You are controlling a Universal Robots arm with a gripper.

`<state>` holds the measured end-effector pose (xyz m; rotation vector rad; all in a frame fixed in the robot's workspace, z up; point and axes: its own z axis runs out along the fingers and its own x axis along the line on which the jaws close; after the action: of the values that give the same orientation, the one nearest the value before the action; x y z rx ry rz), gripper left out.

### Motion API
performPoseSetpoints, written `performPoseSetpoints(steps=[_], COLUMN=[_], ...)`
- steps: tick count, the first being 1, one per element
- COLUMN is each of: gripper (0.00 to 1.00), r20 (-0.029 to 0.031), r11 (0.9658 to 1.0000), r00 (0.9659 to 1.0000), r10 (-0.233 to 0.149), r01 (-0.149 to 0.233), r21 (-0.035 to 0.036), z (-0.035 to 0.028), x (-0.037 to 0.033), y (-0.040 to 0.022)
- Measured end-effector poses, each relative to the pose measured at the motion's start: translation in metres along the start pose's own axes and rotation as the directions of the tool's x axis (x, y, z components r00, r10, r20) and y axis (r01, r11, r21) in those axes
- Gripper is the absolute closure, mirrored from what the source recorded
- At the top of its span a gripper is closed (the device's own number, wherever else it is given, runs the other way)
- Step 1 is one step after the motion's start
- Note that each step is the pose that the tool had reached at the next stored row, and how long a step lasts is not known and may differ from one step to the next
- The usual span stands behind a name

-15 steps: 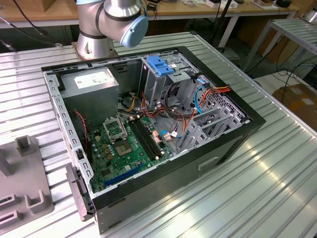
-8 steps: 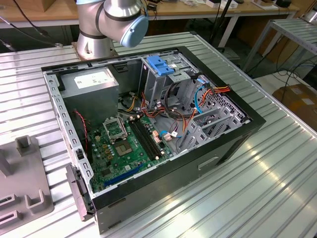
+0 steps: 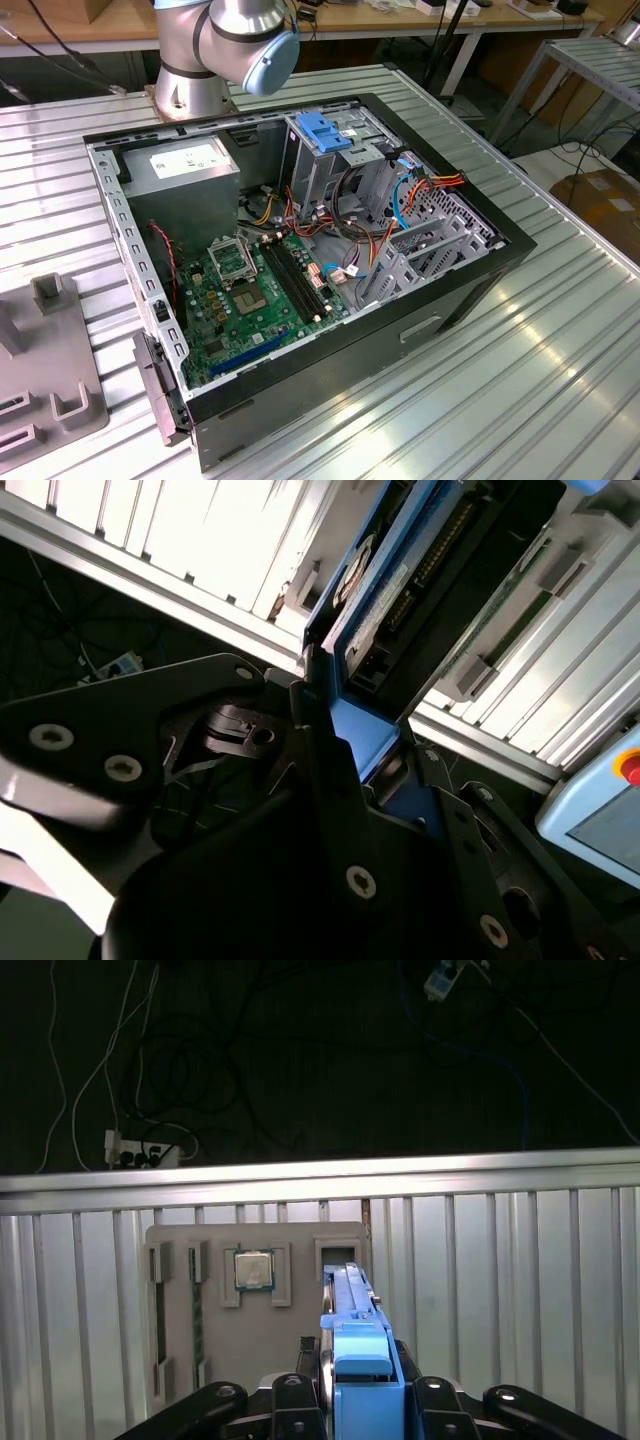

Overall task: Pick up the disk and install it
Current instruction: 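Pick up the disk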

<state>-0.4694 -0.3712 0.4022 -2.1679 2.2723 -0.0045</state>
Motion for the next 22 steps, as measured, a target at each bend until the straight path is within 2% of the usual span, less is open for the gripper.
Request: performPoseSetpoints(steps=[5, 8, 9, 12, 14, 22], gripper=[0.63, 0.63, 0.63, 0.63, 0.63, 0.63], r20=[0.0000, 0.0000, 0.0000, 0.0000, 0.0001, 0.0000], r11=[1.0000, 1.0000, 1.0000, 1.0000, 1.0000, 1.0000], r00=[1.0000, 1.0000, 1.0000, 1.0000, 1.0000, 1.0000], r10=[0.000, 0.000, 0.000, 0.000, 0.000, 0.000], r01=[0.000, 0.000, 0.000, 0.000, 0.000, 0.000], r21=[-0.0001, 0.0000, 0.0001, 0.0001, 0.0002, 0.0001], z=[-0.0109, -0.0244, -0.0308, -0.0397, -0.0496, -0.0687], x=[0.0000, 0.0001, 0.0001, 0.0001, 0.0001, 0.0001], y=[0.0000, 0.0000, -0.0001, -0.0001, -0.0001, -0.0002])
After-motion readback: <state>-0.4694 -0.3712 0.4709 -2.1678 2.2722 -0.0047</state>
